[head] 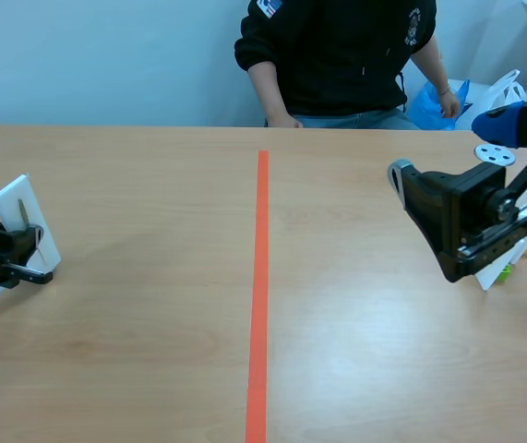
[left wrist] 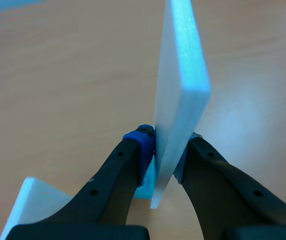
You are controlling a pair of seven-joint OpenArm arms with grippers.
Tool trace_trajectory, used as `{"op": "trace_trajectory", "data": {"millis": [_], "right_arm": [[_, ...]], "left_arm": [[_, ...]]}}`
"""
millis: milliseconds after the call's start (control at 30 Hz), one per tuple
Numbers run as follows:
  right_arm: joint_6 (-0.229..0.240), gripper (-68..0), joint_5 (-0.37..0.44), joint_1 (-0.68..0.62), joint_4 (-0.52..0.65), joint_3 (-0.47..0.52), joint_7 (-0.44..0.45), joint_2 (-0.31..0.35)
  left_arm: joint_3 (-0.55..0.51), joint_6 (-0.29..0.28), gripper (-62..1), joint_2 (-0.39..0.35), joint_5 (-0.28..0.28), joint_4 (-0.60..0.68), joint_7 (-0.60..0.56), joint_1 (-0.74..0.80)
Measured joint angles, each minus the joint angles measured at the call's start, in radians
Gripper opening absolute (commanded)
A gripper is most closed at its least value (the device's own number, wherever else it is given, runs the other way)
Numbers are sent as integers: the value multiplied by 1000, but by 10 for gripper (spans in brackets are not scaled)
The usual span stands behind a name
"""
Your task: Sort the leaf by its shape. The table is split by an orange tape line. A compound leaf with several leaflets goes to the left side, a simple leaf with one blade goes to the right side. Return to the home posture when a red brick is placed on the table.
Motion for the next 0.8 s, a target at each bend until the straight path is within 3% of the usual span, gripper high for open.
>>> {"op": "trace_trajectory", "data": {"millis": [167, 433, 667, 800], "right_arm": [[0, -169, 0, 0, 0, 0, 3, 0], [0, -169, 0, 0, 0, 0, 3, 0], [0, -169, 0, 0, 0, 0, 3, 0], [0, -169, 0, 0, 0, 0, 3, 0]], "left_arm": [[-12, 51, -523, 0, 0, 0, 0, 23], [-12, 53, -512, 0, 0, -6, -1, 20], [-12, 53, -299, 0, 11, -6, -1, 20], [-12, 52, -114, 0, 23, -6, -1, 20]]}}
